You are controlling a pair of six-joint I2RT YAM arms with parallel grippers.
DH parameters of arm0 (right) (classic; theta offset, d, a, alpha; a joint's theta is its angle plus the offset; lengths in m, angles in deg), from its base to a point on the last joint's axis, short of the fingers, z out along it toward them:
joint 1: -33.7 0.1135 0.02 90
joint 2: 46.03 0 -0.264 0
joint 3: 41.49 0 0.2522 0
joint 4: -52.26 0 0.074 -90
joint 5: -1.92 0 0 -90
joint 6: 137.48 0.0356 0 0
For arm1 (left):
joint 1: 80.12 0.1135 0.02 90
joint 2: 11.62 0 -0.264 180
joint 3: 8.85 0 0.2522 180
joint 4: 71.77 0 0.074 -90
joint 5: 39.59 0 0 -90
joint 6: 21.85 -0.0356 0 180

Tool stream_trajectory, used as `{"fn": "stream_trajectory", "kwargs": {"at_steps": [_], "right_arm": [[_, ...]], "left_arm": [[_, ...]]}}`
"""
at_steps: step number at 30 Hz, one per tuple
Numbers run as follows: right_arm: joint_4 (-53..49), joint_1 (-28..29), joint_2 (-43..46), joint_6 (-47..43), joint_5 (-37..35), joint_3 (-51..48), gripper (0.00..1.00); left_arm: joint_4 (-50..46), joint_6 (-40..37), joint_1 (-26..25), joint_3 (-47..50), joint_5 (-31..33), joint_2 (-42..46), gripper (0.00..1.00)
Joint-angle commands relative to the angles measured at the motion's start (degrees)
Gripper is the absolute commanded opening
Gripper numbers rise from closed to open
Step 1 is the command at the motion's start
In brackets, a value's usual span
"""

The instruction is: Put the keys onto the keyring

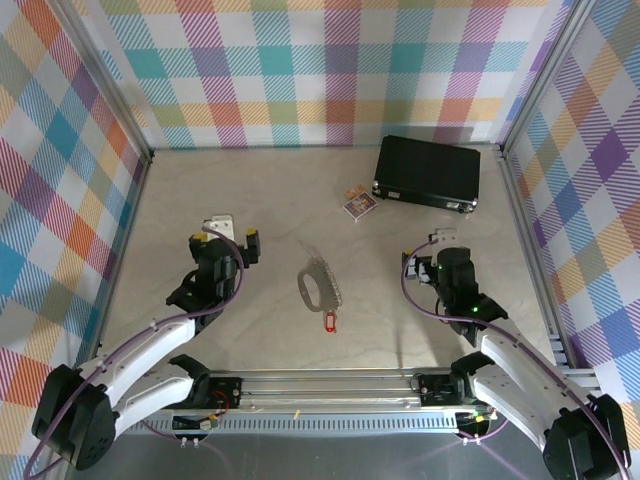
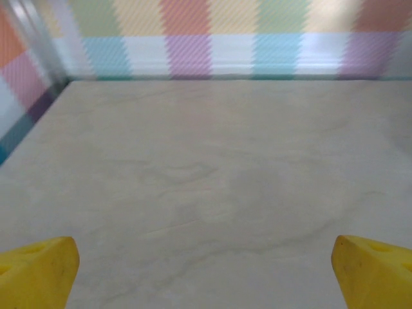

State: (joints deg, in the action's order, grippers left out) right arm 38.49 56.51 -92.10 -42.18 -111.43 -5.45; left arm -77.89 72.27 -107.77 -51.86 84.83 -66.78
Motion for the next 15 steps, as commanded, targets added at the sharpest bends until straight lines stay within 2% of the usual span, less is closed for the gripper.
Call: {"fn": "stream_trajectory", "kwargs": {"at_steps": [1,7,15], "right_arm": [[6.8,-1.1,-0.8,-2.1,-5.3,-1.5,0.99],[9.4,-4.1,-2.9,-5.0,-3.9,-4.1,0.99],[20.6,-6.5,-6.7,-6.4,-4.1,-9.0,0.99]], "left_arm": [[2.6,0.8,3.0,2.3,3.5,0.2,1.0],[12.2,-0.3,7.9,8.5,6.7,0.5,1.0],[24.0,-1.4,10.0,12.3,5.5,-9.2,1.0]]}}
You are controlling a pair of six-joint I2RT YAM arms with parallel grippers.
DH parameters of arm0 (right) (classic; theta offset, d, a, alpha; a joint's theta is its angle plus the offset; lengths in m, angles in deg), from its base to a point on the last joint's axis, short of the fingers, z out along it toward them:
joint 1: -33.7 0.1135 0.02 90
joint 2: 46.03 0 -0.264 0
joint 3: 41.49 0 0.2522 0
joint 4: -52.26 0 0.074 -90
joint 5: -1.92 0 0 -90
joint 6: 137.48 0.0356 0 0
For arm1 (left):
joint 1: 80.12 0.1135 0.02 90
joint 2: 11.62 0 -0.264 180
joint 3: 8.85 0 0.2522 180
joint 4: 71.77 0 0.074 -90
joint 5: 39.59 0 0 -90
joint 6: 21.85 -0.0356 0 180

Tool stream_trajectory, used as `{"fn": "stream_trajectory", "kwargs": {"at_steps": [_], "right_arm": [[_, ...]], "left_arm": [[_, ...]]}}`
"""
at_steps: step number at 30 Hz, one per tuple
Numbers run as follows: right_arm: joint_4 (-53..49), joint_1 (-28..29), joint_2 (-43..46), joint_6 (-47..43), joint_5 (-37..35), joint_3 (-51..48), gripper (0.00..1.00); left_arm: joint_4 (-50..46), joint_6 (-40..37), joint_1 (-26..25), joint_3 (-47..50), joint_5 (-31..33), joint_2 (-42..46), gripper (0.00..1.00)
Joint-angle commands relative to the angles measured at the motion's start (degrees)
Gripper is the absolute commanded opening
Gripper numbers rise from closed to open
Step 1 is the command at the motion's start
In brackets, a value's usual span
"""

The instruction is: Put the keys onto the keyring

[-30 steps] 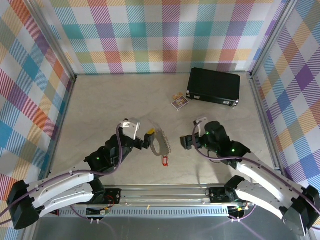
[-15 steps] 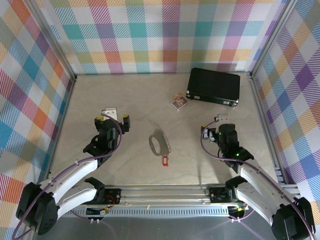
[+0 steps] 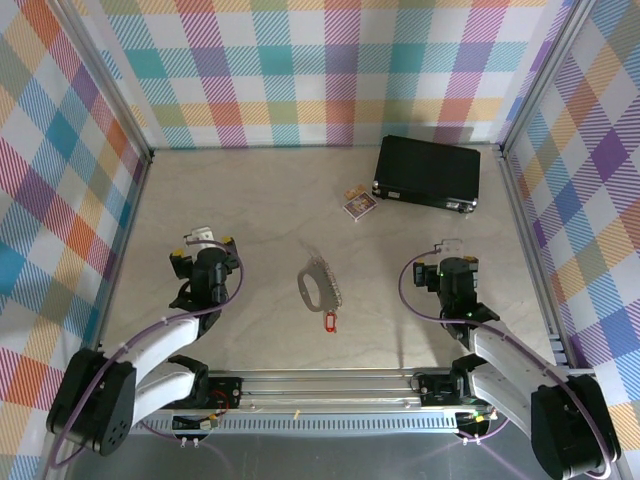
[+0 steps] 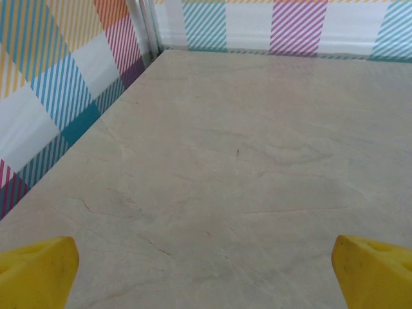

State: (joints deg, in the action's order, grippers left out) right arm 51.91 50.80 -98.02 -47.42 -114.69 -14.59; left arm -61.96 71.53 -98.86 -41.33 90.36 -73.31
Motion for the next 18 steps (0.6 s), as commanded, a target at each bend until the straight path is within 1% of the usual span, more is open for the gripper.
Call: {"fn": "stream_trajectory", "kwargs": {"at_steps": [1,3,4,6,10,13,15,18], "right_arm": [[8.5,-1.2,-1.7,-1.4,-1.0,0.0,0.99],[11.0,-2.2,-3.3,-1.2,-0.7,0.1,0.99],[12.2,-2.7,-4.2,-1.2,-0.1,0.1,0.99],[14.1,-3.6,-6.3,-1.4,0.9,0.5,0.99],[18.1,-4.9,-11.0,-2.0,2.2,1.9,0.99],[24.8,-5.5,-14.2,-2.0,3.6,1.5,0.99],[27.2,-6.2,-16.1,-1.8,4.7,1.9,0.99],[29.3,-7.0,-19.4,-1.8,6.3,3.2,0.99]], "left_arm": [[9.9,-0.7,1.5,2.1,-0.7,-4.5,1.0],[14.1,-1.9,2.0,2.5,-1.8,-7.6,1.0],[14.3,-2.3,2.1,2.1,-3.4,-8.2,1.0],[19.0,-3.3,2.7,2.7,-4.1,-10.3,1.0],[23.7,-4.7,4.3,1.8,-6.6,-14.4,1.0],[26.7,-5.5,5.0,0.9,-7.4,-17.4,1.0],[29.0,-6.2,5.6,0.9,-8.2,-19.4,1.0],[37.5,-6.0,7.1,2.3,-9.1,-24.6,1.0]]}}
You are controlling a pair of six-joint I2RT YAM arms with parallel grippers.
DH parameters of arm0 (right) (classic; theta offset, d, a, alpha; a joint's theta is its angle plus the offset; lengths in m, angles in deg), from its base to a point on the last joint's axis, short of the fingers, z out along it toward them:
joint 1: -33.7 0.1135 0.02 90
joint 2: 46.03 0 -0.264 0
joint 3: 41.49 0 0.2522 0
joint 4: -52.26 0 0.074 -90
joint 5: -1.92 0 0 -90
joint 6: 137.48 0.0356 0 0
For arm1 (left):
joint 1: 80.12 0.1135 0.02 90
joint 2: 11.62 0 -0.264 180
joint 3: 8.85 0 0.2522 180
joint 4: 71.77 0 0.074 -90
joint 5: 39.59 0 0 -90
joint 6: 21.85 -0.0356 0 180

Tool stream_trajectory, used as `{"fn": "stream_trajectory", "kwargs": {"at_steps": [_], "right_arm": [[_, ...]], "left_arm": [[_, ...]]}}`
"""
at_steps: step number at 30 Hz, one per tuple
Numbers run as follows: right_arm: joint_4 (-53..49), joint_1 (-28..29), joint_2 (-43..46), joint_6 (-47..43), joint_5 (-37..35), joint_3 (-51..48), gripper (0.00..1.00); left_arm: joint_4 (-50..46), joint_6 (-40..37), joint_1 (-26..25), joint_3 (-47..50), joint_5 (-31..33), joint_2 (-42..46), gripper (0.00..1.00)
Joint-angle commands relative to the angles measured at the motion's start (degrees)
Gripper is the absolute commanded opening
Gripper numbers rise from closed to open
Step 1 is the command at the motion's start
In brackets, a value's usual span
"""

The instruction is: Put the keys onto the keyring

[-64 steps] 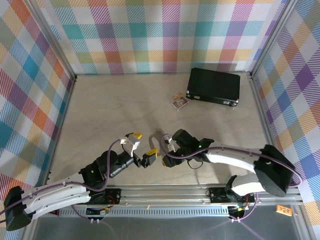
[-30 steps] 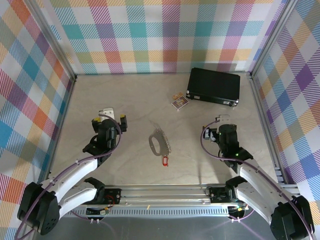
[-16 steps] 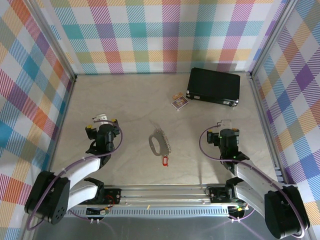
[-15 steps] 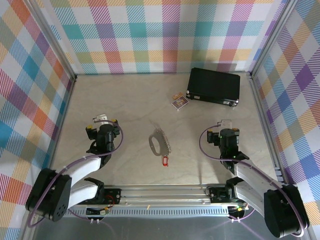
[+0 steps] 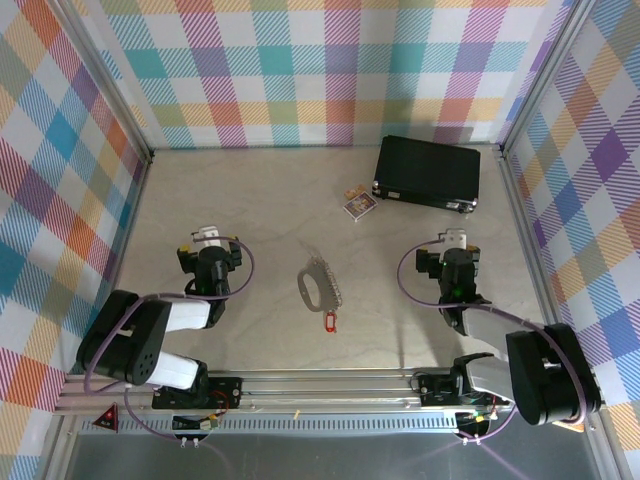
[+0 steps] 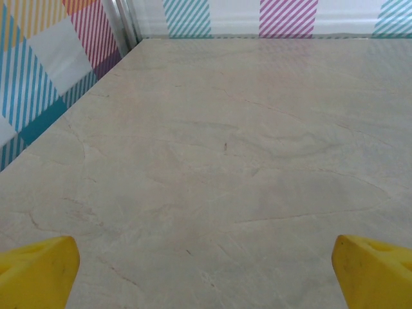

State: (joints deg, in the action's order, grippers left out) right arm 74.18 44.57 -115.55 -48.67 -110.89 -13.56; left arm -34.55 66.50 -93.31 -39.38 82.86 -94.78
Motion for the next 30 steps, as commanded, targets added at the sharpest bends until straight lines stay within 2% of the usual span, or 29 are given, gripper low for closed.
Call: {"fn": "stream_trajectory", "kwargs": {"at_steps": [1,2,8,12,19,21,22,23,24,28,30], "right_arm": [[7.4,-0.9,-3.1,-0.6,3.0,2.9,0.99],[7.7,-1.0,-4.2,-0.7,3.3,3.5,0.99],[8.0,-1.4,-9.2,-0.8,4.3,7.2,0.99],[17.1,-2.2,-13.7,-0.7,3.3,5.3,0.99],[15.9,-3.9,-15.2,1.1,5.0,6.4,0.99],[13.5,-5.2,-15.0,2.1,6.8,7.2,0.99],[12.9,-5.6,-15.4,2.1,8.1,7.9,0.99],[12.4,-6.0,-15.8,2.2,9.4,8.4,0.99],[11.5,-6.5,-15.7,2.4,10.3,8.7,0.99],[11.2,-7.8,-17.0,2.9,13.3,9.2,0.99],[14.4,-8.0,-18.7,3.3,12.5,8.5,0.99]], "left_arm": [[10.5,-1.4,1.5,0.2,-2.1,-3.6,1.0],[7.5,-0.8,1.6,-0.3,-2.9,-2.6,1.0],[8.4,-0.9,1.9,-0.4,-4.2,-3.2,1.0],[7.2,-1.0,2.3,-1.1,-5.7,-3.5,1.0],[4.8,-0.6,3.8,-2.7,-10.9,-5.4,1.0],[9.1,-1.1,4.3,-3.0,-10.5,-9.1,1.0],[3.6,-0.1,4.3,-4.1,-11.0,-7.4,1.0],[2.7,0.2,4.5,-4.5,-11.1,-7.2,1.0],[5.0,-0.4,4.5,-4.3,-11.0,-8.2,1.0],[3.6,0.1,4.8,-4.6,-11.5,-7.8,1.0],[3.7,0.0,4.8,-4.7,-11.6,-8.0,1.0]]}}
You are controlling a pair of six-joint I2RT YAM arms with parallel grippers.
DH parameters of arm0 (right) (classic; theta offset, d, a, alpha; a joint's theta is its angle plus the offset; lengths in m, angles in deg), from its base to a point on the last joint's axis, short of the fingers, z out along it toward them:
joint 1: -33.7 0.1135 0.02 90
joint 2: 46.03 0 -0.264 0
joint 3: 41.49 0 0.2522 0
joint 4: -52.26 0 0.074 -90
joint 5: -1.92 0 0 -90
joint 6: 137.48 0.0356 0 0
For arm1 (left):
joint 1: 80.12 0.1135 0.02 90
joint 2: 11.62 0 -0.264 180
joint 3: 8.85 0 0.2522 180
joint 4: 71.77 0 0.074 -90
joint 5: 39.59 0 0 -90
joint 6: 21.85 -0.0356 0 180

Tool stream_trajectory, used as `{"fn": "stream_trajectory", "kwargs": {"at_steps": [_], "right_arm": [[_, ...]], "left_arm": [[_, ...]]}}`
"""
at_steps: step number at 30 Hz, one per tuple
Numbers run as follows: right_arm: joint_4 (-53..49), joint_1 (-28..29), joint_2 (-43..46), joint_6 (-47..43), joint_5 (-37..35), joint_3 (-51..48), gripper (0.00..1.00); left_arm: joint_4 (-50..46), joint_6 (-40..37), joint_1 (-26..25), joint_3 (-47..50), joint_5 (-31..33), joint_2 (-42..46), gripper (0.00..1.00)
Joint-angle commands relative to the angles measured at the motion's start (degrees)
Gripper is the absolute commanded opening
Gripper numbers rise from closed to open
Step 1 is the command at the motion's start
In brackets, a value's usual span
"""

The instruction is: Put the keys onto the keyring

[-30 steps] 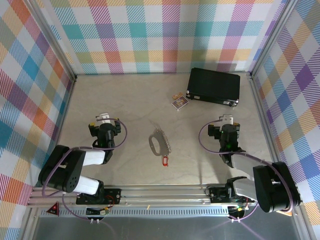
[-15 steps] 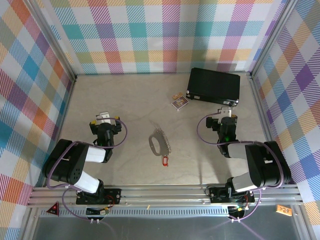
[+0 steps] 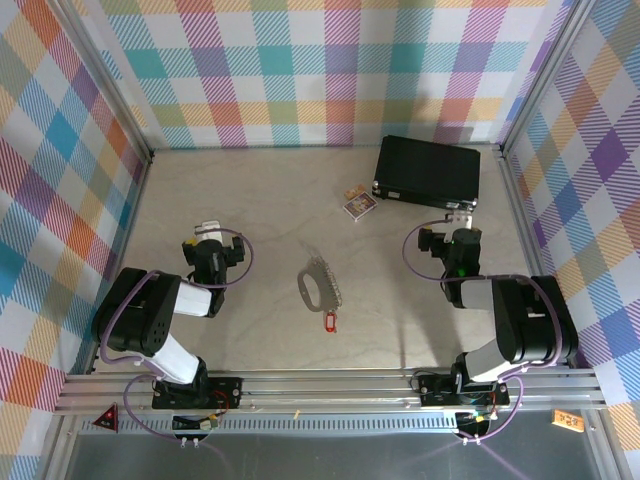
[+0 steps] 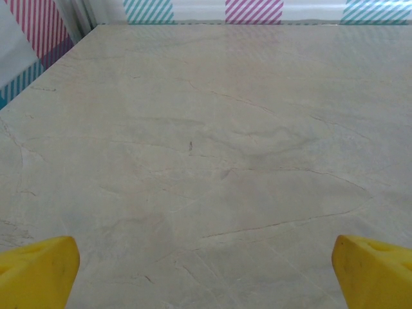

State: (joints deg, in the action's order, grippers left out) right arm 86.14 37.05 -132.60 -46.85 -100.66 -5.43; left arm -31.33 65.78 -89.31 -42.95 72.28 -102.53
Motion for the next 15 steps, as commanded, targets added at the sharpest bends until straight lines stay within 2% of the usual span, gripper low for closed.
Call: {"fn": "stream_trajectory", "kwargs": {"at_steps": [1,15], "right_arm": [[2.4,-0.5,-1.6,1.7,2.1,0.1,0.99],[3.0,-0.7,-1.6,1.7,2.2,-0.1,0.99]], "left_arm": [[0.2,0.9,0.8,-1.2,-1.0,-0.2,1.0],[0.2,0.8,0.9,-1.2,-1.0,-0.2,1.0]]}}
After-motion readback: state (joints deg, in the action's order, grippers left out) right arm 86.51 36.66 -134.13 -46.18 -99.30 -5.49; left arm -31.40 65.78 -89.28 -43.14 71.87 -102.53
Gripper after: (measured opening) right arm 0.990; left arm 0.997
